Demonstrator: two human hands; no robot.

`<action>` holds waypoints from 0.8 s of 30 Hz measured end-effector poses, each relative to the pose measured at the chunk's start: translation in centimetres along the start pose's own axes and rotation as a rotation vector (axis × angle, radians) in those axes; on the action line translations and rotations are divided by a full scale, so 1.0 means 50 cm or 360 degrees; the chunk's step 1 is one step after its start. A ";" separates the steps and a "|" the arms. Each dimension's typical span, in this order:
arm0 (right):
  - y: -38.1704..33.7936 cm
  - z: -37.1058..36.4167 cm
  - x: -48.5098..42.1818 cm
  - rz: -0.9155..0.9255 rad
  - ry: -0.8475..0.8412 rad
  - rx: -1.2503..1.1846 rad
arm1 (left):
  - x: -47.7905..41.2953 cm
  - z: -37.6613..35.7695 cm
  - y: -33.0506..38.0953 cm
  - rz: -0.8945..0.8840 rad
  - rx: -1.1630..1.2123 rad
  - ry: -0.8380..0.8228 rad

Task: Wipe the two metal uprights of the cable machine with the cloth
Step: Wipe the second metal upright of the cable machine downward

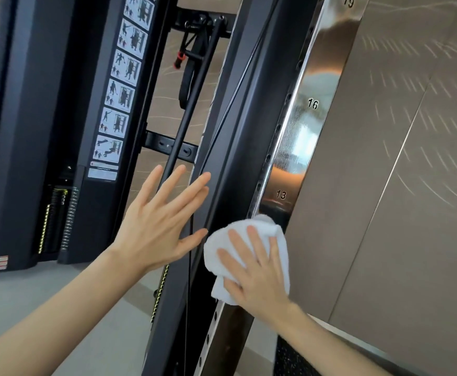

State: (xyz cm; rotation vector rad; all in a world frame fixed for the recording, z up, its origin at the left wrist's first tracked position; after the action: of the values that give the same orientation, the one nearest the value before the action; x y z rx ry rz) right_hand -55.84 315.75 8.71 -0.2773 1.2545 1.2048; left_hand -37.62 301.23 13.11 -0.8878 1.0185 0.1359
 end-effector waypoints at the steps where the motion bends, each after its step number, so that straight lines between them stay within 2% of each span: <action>1: 0.003 0.003 0.001 0.0053 -0.0026 0.0015 | 0.002 0.003 -0.002 -0.0003 0.0002 -0.0002; 4: 0.044 0.039 -0.083 0.0046 0.0074 0.0022 | 0.008 0.008 -0.004 -0.0005 -0.0002 -0.0014; 7: 0.098 0.092 -0.229 -0.0280 0.0285 -0.0098 | 0.009 0.009 -0.002 0.0005 -0.0007 -0.0011; 9: 0.106 0.109 -0.278 -0.0438 0.0298 -0.0119 | 0.008 0.010 0.003 0.0022 0.0012 -0.0002; 12: 0.080 0.087 -0.233 -0.0419 0.0306 -0.0093 | 0.007 0.014 0.009 0.0050 0.0036 -0.0007; 15: 0.024 0.024 -0.077 -0.0329 0.0201 -0.0138 | 0.007 0.015 0.018 0.0087 0.0038 0.0013; 18: -0.020 -0.030 0.063 -0.0184 0.0053 0.0013 | 0.002 0.012 0.034 0.0115 0.0059 -0.0027; 21: 0.002 -0.019 0.038 -0.0160 0.0089 0.0056 | 0.000 0.006 0.036 0.0074 0.0046 -0.0030; 24: 0.044 0.025 -0.072 -0.0339 0.0195 -0.0085 | 0.006 0.003 0.038 0.0060 0.0044 0.0033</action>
State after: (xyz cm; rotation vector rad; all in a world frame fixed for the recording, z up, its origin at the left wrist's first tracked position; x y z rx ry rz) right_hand -56.32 315.65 13.12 -0.5175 1.2649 1.0512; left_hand -38.26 302.50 11.79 -0.8465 1.0544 0.1443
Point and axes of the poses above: each hand's wrist, its own x-axis away from the middle knuckle, its own z-axis out of the back of the hand, y = z × x, the point moved 1 cm from there along -x, towards the middle knuckle, and after that the axes turned 15 degrees about -z, right-handed, at the moved point
